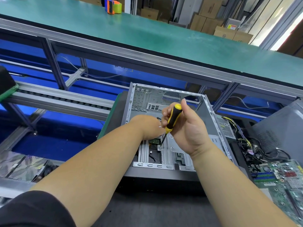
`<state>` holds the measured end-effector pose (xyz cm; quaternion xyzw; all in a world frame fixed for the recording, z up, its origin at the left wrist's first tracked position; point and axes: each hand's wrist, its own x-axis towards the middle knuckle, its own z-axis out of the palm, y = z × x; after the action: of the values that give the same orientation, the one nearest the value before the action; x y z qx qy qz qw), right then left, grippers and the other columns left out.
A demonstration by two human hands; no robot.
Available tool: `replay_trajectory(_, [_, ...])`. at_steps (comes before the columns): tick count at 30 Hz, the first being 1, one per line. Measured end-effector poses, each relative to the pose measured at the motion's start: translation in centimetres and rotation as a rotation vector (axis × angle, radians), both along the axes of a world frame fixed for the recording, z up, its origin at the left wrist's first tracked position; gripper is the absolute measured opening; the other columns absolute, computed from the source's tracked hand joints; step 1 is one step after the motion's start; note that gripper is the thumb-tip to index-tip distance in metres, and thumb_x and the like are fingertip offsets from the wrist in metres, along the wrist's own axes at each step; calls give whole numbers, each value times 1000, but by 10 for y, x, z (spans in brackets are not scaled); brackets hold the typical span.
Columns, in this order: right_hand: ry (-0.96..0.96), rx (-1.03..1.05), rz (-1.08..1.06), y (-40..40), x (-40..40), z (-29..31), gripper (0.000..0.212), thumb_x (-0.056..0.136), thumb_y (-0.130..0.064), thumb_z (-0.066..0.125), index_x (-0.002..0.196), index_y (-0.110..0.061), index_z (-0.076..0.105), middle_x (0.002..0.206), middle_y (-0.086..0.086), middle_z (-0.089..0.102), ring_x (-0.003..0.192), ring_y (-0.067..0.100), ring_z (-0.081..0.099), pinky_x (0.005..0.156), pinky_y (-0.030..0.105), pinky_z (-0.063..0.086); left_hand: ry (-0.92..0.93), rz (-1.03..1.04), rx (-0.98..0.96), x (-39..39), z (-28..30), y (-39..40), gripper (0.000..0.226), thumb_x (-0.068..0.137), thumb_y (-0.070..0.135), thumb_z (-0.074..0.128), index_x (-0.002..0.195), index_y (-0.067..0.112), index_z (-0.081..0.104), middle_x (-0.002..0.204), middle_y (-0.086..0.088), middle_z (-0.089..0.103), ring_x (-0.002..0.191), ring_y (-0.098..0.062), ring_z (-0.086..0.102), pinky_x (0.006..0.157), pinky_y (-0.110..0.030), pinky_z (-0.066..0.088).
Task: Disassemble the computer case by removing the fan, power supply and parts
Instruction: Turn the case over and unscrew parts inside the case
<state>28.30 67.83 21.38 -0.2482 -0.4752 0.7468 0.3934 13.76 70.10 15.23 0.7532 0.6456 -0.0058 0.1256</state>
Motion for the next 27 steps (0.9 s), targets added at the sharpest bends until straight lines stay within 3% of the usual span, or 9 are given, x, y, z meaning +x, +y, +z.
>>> replay_trajectory(3, [-55, 8, 23, 1, -2, 1, 55, 102, -48, 34, 70, -10, 57, 71, 4, 52, 61, 20, 46, 70, 35, 37, -16, -4, -3, 1, 2, -2, 43, 86, 54, 23, 66, 25, 47, 69, 7, 53, 64, -12, 48, 63, -33, 38])
replay_trajectory(7, [-82, 1, 11, -1, -7, 1, 66, 102, -54, 26, 64, -12, 60, 56, 2, 42, 53, 18, 41, 65, 34, 35, -9, -28, -4, 1, 3, -1, 38, 95, 43, 28, 66, 24, 43, 68, 9, 48, 70, -19, 49, 69, -34, 39])
replay_trajectory(11, [-61, -20, -12, -2, -10, 0, 66, 92, -64, 27, 66, -13, 60, 52, 1, 36, 51, 16, 37, 63, 33, 33, -6, -34, 7, 1, 2, 0, 38, 96, 42, 27, 67, 24, 42, 68, 10, 45, 76, -21, 50, 71, -35, 39])
replay_trajectory(16, [-6, -23, -11, -2, -6, -1, 79, 94, -71, 16, 77, -7, 60, 56, 3, 39, 54, 18, 35, 59, 30, 33, 3, 3, 11, 2, 0, -1, 39, 93, 44, 24, 66, 23, 44, 66, 9, 48, 63, -13, 47, 59, -31, 34])
replay_trajectory(21, [-3, 8, -72, -7, -4, 0, 45, 88, -57, 48, 85, -12, 52, 66, 4, 49, 59, 18, 43, 63, 29, 39, 0, 43, 4, 1, -2, -1, 46, 89, 54, 22, 70, 23, 50, 67, 9, 51, 63, -11, 47, 58, -32, 35])
replay_trajectory(24, [-20, 24, -111, -8, -3, 3, 35, 88, -48, 51, 79, -14, 54, 74, 5, 55, 63, 19, 47, 68, 31, 41, 13, 48, 0, 0, 0, -1, 42, 87, 52, 25, 69, 23, 48, 68, 8, 51, 64, -13, 47, 61, -32, 38])
replay_trajectory(27, [-57, 32, -99, -9, -4, 7, 38, 87, -46, 50, 73, -13, 58, 73, 5, 55, 63, 20, 48, 67, 30, 42, -1, 38, -5, 1, 2, -2, 37, 89, 45, 28, 65, 23, 45, 67, 7, 50, 64, -16, 48, 64, -33, 41])
